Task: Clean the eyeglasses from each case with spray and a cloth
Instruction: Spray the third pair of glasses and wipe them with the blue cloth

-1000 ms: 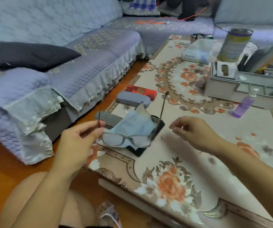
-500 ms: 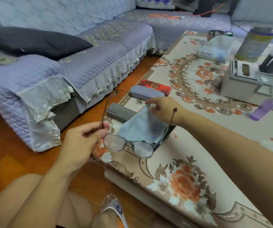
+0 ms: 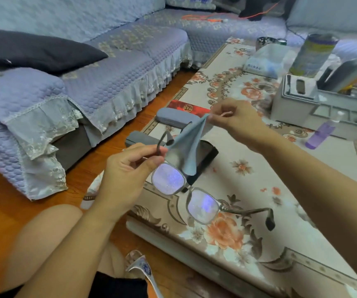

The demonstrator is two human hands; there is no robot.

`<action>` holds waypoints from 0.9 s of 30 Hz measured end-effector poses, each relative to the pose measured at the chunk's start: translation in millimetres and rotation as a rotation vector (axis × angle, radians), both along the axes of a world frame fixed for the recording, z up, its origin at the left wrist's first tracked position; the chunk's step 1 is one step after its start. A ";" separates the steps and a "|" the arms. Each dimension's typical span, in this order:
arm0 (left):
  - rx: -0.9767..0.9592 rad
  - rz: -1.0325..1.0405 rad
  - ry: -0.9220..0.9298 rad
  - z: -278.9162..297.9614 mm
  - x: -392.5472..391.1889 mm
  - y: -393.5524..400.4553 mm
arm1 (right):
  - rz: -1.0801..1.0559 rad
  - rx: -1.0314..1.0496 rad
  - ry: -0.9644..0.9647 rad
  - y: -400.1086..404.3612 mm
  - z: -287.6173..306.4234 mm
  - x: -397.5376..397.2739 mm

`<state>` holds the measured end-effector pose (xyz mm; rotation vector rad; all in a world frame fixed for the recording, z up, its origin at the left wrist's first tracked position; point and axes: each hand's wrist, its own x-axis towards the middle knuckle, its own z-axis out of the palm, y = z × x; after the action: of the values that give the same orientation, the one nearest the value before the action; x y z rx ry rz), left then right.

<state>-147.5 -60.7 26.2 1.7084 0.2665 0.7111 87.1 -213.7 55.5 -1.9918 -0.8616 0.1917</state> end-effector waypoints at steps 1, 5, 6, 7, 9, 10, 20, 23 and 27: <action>0.009 -0.016 -0.007 1.2 3.6 -5.1 | -0.025 0.049 0.050 -15.4 8.0 1.0; -0.001 -0.109 0.004 5.5 24.3 -45.5 | -0.132 0.189 0.071 -94.3 35.2 -7.1; -0.022 -0.135 0.013 7.0 28.7 -58.1 | -0.150 0.159 0.024 -112.0 39.8 -13.4; -0.047 -0.172 0.027 8.7 34.0 -74.6 | -0.177 0.101 -0.041 -133.3 43.1 -20.8; -0.073 -0.245 0.066 11.0 42.8 -106.1 | -0.213 -0.043 -0.151 -172.9 45.4 -36.5; -0.068 -0.271 0.081 11.2 45.2 -117.4 | -0.210 -0.091 -0.173 -188.6 44.1 -44.2; -0.016 -0.469 0.180 -7.1 64.4 -223.3 | -0.547 0.166 0.270 -299.8 -15.1 -94.3; -0.063 -0.505 0.195 -8.9 73.0 -238.2 | -0.279 0.466 0.618 -304.1 -4.9 -102.9; -0.066 -0.496 0.210 -13.4 81.0 -251.7 | 0.018 0.515 0.829 -295.6 -8.0 -114.7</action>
<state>-66.5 -312.4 12.8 1.6941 0.0047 0.1567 -27.6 -509.3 47.5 -1.2394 -0.3316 0.6756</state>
